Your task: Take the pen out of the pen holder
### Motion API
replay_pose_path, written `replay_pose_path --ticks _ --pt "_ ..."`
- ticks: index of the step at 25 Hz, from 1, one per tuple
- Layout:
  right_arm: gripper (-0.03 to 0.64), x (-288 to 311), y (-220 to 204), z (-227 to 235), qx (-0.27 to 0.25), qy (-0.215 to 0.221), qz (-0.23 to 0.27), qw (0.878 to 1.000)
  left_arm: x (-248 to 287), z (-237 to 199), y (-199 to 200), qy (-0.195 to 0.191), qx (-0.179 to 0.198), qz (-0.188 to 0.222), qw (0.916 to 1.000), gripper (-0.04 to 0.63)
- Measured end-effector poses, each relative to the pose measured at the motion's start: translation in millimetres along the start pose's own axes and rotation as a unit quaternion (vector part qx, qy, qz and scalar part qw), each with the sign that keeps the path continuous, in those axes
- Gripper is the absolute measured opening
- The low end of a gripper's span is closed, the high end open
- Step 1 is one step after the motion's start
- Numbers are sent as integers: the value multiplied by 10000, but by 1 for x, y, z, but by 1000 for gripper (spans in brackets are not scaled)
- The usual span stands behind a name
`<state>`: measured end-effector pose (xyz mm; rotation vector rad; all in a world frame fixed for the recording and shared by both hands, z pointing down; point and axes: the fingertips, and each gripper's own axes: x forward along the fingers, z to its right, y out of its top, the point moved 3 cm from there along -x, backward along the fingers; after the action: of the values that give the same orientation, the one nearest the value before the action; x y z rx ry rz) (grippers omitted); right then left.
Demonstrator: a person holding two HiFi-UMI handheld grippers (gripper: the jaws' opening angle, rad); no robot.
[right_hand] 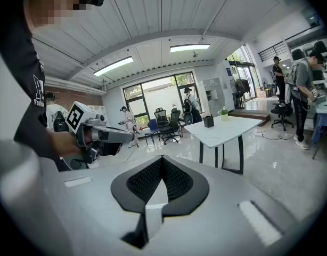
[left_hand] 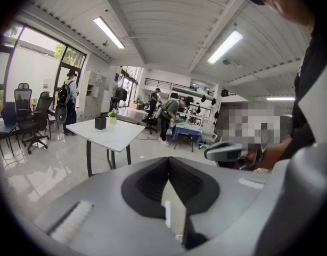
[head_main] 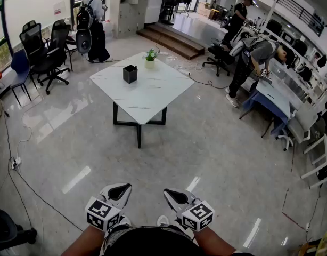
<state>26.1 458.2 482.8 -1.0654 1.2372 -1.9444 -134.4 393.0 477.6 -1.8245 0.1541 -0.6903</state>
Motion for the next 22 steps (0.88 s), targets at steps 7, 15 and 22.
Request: replay_pose_path --ticks 7,15,22 --pt "0 -5 3 1 -24 20 9 10000 1 4 4 21 4 20 10000 57" --pt "0 -4 3 11 153 -31 105 9998 6 6 1 53 -12 2 10000 57" --pt "0 -9 4 22 77 8 104 9999 13 10 3 174 -87 20 9998 57"
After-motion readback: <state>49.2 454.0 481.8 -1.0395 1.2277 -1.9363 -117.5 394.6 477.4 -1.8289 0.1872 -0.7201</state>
